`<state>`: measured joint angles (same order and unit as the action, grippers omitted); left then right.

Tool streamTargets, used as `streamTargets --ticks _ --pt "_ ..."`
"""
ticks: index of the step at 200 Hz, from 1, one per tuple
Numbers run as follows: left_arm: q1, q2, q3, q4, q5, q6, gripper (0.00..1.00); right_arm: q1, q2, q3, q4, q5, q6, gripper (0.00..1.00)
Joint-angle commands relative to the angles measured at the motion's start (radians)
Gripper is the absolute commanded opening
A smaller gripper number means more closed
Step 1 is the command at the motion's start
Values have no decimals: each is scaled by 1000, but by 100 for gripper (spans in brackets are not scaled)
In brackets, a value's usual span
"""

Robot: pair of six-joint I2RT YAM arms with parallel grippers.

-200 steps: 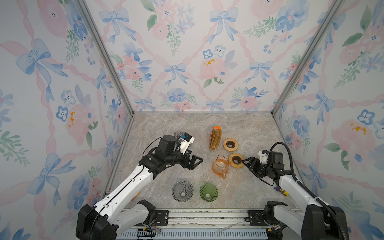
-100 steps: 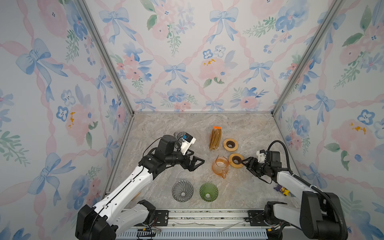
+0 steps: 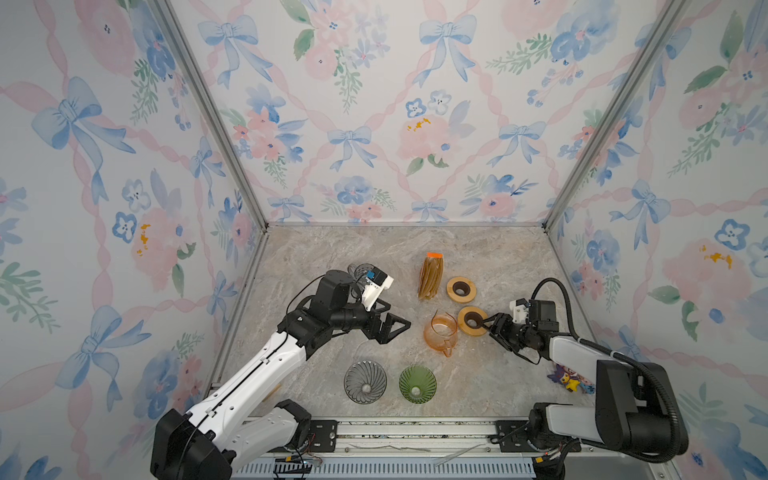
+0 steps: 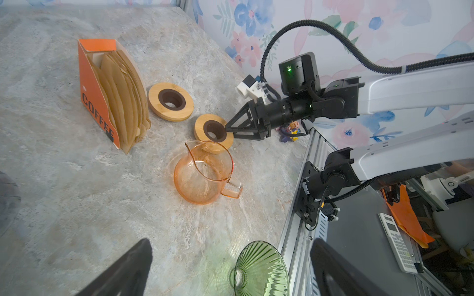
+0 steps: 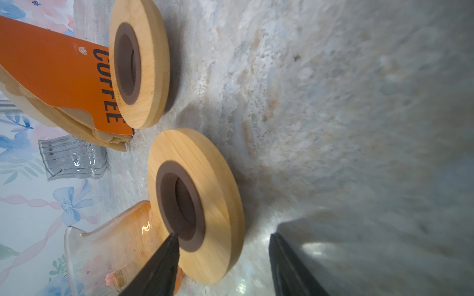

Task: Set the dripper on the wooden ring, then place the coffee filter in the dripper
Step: 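Lower the right gripper onto the nearer bamboo ring's rim and close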

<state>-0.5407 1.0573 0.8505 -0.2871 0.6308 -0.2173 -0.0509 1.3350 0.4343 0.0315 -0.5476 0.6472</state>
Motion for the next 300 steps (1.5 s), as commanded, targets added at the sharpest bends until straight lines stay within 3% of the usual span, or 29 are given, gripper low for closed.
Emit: streamTargets --ticks 1,101,225,300 --pt "-3 -10 -18 29 30 -7 98 9 27 26 47 -16 13 57" --pt "10 -35 -22 44 22 -17 98 23 67 50 73 -16 19 48" --pt "33 -34 -19 50 46 -21 98 78 98 69 90 28 28 28" --pt "36 -30 -19 53 57 -23 98 85 18 90 -28 91 -16 17"
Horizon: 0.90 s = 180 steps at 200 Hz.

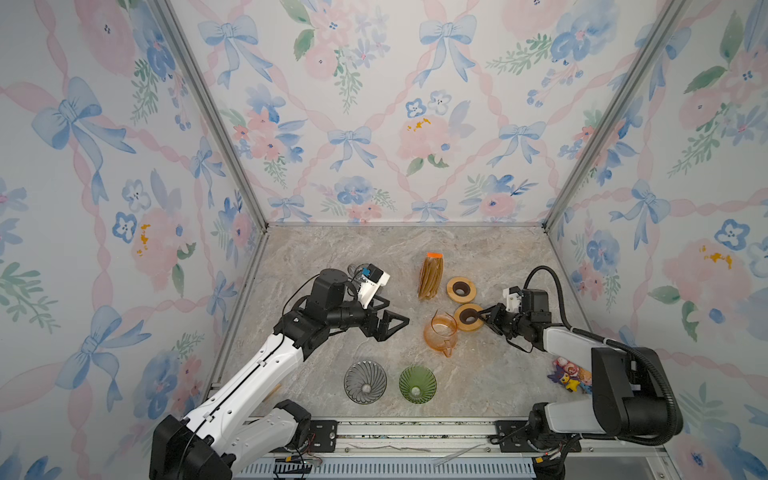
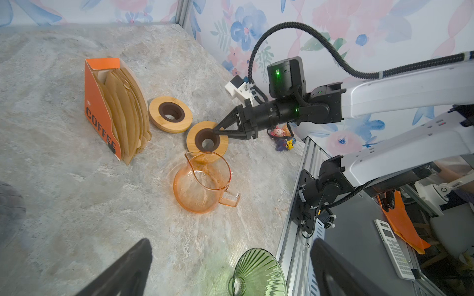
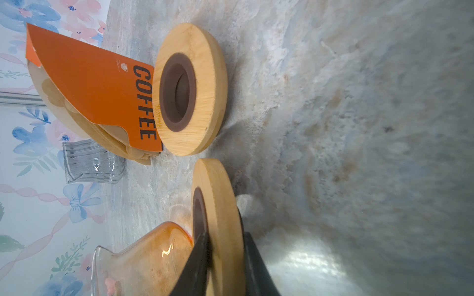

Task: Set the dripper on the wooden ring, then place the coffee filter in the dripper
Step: 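Lower the right gripper onto the nearer bamboo ring's rim and close, then lift the bamboo ring off the table with the right gripper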

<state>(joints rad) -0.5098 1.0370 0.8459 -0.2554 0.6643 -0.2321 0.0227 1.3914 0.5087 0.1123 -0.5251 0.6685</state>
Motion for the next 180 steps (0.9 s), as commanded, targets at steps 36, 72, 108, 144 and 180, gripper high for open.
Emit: streamTargets --ticks 36,72,108,144,180 --pt "6 -3 -14 20 30 -9 98 15 -127 30 -211 120 -90 16" --pt "5 8 -15 26 56 -16 98 16 -225 55 -326 162 -124 13" --pt "1 14 -16 29 75 -19 98 17 -342 84 -430 169 -133 11" --pt "-3 19 -16 30 84 -21 98 16 -443 122 -531 157 -140 10" --pt "-4 17 -16 30 92 -23 98 16 -523 166 -601 116 -138 9"
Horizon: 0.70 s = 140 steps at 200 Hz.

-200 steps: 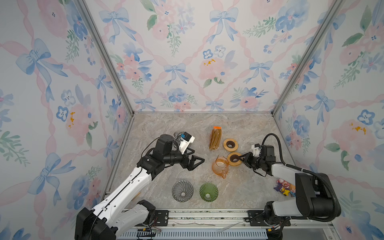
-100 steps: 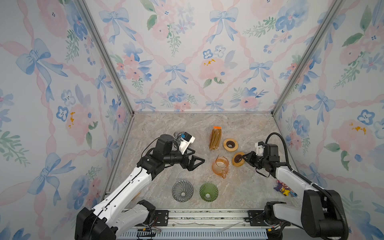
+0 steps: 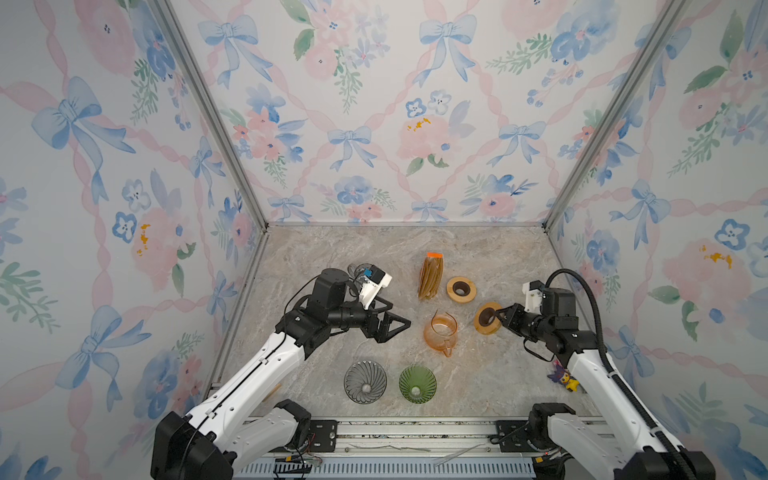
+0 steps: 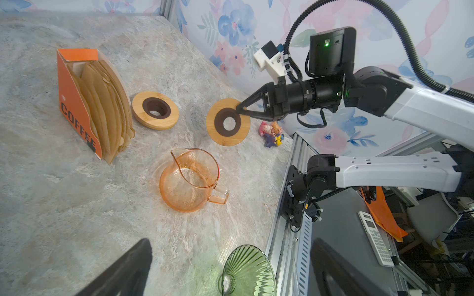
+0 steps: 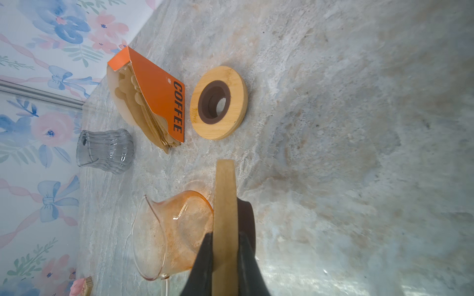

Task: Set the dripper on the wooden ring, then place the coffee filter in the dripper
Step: 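Lift the bamboo ring off the table with the right gripper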

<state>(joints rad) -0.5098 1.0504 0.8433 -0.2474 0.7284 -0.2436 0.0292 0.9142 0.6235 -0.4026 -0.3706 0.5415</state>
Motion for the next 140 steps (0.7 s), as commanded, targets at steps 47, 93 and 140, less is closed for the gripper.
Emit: streamTargets --ticks 47,93,140 --pt "-6 7 -11 21 41 -14 98 10 -114 105 -110 -131 28 11" --pt "-7 0 -12 22 40 -14 98 24 -113 81 4 -266 154 11" --pt "-6 1 -10 22 43 -13 98 102 -72 11 216 -349 284 11"
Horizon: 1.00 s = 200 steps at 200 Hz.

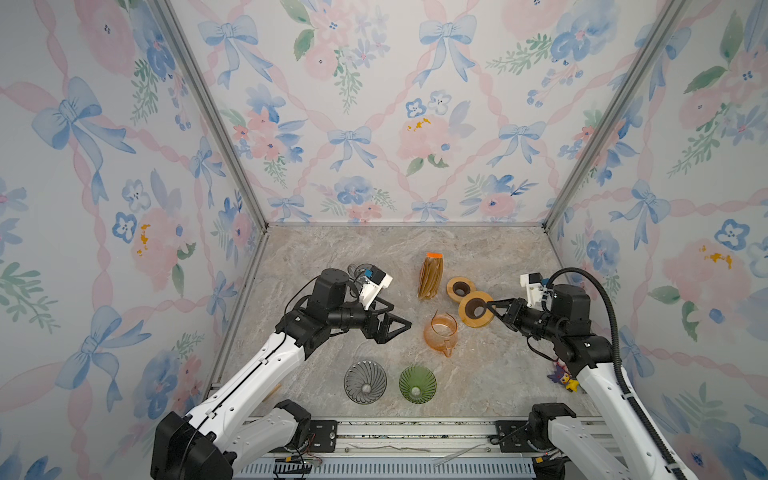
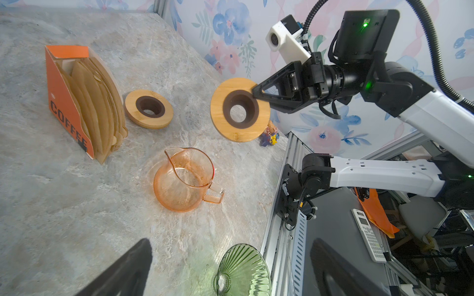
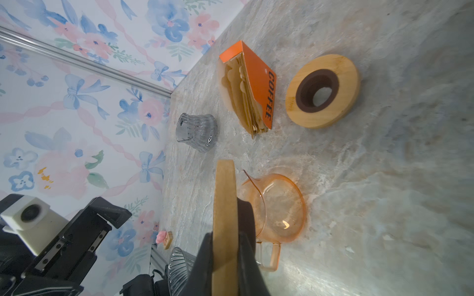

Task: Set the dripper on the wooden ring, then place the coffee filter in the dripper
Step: 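Lift the bamboo ring off the table with the right gripper, then carry the bamboo ring over the orange pitcher and lower it onto the mouth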

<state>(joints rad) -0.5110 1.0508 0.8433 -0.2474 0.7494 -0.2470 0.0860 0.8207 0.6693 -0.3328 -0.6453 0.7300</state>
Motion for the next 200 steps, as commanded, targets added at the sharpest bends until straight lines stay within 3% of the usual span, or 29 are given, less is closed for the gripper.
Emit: streamTargets --ticks 1,69,139,200 --pt "-6 1 -10 22 22 -9 98 46 23 -36 150 -74 96 11" --pt "-6 -3 -12 21 19 -9 98 141 139 -123 387 -47 199 10" --pt "-8 -2 -13 22 14 -9 98 149 273 -201 620 -85 282 10" --pt "-7 3 -13 22 14 -8 98 149 330 -238 686 -87 291 10"
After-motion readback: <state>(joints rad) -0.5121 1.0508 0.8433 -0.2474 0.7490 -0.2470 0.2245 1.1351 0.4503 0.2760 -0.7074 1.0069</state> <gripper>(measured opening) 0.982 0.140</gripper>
